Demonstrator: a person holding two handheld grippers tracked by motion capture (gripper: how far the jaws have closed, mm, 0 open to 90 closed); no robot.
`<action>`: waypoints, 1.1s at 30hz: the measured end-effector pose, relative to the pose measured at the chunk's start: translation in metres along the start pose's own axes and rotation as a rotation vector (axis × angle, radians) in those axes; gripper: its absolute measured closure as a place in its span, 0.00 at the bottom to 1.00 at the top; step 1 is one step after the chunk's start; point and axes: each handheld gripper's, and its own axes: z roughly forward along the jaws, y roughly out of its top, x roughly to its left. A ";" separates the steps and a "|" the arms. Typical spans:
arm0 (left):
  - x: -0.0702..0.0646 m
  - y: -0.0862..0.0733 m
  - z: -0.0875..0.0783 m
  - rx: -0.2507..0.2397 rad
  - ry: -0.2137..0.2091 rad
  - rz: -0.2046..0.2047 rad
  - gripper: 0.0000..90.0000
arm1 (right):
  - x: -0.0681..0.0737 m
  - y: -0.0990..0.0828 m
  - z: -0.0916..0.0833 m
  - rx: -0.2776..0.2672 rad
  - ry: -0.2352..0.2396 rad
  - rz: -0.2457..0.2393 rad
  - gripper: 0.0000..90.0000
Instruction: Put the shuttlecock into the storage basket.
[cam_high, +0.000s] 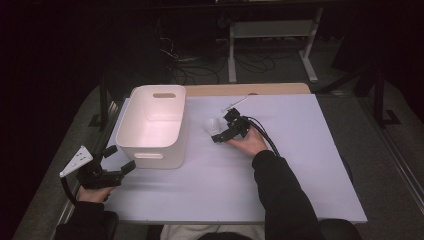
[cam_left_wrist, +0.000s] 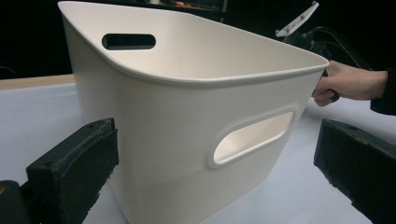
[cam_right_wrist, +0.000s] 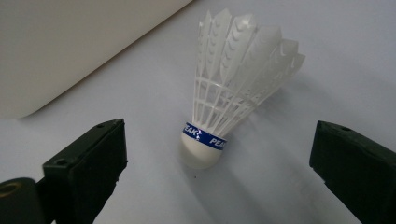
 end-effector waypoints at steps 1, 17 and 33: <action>0.000 0.000 0.000 0.000 0.000 0.000 0.00 | 0.000 0.000 0.001 0.005 0.005 -0.001 0.08; 0.000 0.000 0.000 -0.001 -0.001 0.000 0.00 | -0.004 0.000 -0.001 0.016 0.030 0.047 0.41; 0.000 0.000 0.000 -0.001 -0.001 -0.001 0.00 | 0.000 0.001 0.001 0.022 0.043 0.051 0.53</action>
